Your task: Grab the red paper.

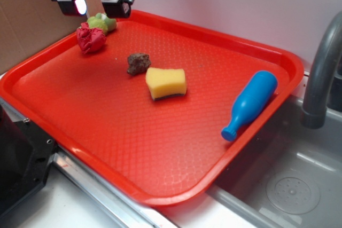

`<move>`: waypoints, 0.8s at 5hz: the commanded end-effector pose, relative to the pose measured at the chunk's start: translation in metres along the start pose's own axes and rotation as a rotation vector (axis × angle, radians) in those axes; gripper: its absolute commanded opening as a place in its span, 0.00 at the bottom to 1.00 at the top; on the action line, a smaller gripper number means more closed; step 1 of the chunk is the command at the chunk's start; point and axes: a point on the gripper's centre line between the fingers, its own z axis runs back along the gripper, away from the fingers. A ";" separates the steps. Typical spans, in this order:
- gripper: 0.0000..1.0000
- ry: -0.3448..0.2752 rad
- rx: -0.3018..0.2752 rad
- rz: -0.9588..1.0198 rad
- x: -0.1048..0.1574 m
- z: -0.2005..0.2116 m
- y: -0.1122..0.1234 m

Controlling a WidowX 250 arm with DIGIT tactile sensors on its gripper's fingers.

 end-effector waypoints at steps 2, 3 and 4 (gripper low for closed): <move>1.00 -0.051 -0.014 0.007 0.008 0.012 0.002; 1.00 -0.075 0.034 -0.037 0.012 -0.008 0.014; 1.00 -0.080 -0.002 -0.027 0.018 -0.021 0.038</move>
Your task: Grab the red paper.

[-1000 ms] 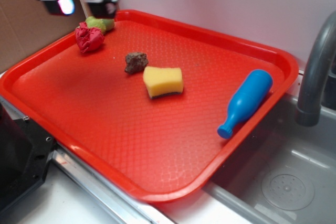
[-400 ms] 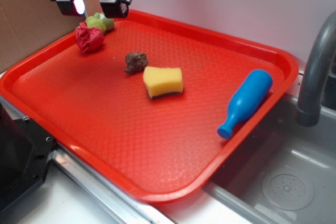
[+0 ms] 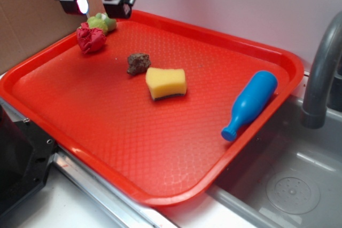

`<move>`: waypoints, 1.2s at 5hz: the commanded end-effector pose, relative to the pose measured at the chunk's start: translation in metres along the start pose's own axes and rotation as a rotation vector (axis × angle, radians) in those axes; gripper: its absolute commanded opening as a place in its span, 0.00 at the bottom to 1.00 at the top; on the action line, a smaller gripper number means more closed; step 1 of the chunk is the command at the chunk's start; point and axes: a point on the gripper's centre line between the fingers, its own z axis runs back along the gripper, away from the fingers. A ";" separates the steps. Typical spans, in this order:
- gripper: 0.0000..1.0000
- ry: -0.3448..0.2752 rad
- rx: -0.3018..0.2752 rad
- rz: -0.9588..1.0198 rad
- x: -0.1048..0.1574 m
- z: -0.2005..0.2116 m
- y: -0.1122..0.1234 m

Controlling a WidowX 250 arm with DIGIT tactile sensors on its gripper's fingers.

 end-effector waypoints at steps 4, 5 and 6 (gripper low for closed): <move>1.00 -0.013 0.056 0.036 0.027 -0.033 0.041; 1.00 -0.011 0.078 0.026 0.028 -0.043 0.041; 1.00 -0.012 0.071 -0.001 0.027 -0.050 0.031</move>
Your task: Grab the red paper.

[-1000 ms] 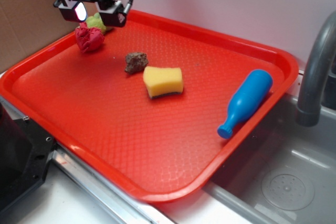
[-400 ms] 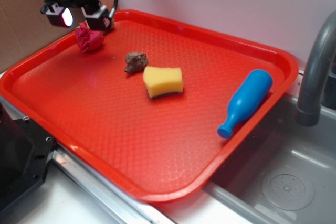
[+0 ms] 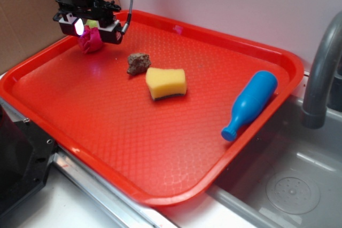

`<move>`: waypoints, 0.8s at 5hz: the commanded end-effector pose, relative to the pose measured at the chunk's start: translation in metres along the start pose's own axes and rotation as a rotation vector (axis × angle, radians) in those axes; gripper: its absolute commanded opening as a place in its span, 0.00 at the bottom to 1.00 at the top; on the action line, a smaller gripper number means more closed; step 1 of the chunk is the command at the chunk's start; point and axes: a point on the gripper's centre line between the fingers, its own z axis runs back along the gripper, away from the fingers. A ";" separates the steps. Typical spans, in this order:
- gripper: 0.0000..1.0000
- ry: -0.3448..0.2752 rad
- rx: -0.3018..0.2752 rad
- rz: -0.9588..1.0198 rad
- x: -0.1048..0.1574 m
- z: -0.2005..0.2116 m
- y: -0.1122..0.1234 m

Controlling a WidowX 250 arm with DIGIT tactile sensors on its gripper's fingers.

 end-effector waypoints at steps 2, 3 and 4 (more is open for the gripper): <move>0.00 -0.026 -0.020 -0.075 -0.005 -0.021 -0.030; 0.00 -0.035 -0.015 -0.069 -0.006 -0.020 -0.023; 0.00 -0.043 -0.019 -0.056 -0.005 -0.014 -0.017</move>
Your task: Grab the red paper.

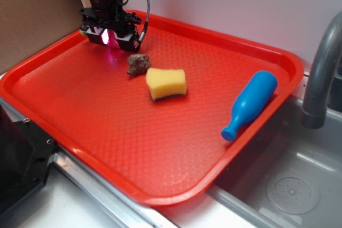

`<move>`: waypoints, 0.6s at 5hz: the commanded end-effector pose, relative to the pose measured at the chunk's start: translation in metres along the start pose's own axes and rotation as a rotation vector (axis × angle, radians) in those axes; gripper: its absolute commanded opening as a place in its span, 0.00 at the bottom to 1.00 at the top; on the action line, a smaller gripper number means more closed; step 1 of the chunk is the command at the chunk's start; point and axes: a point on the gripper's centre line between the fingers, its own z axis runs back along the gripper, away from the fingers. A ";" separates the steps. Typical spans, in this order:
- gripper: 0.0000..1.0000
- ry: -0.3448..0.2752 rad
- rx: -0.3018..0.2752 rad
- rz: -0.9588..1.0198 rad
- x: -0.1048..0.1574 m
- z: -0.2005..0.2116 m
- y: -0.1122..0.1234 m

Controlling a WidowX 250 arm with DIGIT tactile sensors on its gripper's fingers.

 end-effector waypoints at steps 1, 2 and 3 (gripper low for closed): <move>0.00 -0.004 -0.010 0.018 -0.007 0.013 0.020; 0.00 -0.013 -0.028 0.037 -0.012 0.031 0.025; 0.00 -0.038 -0.093 0.004 -0.028 0.078 0.012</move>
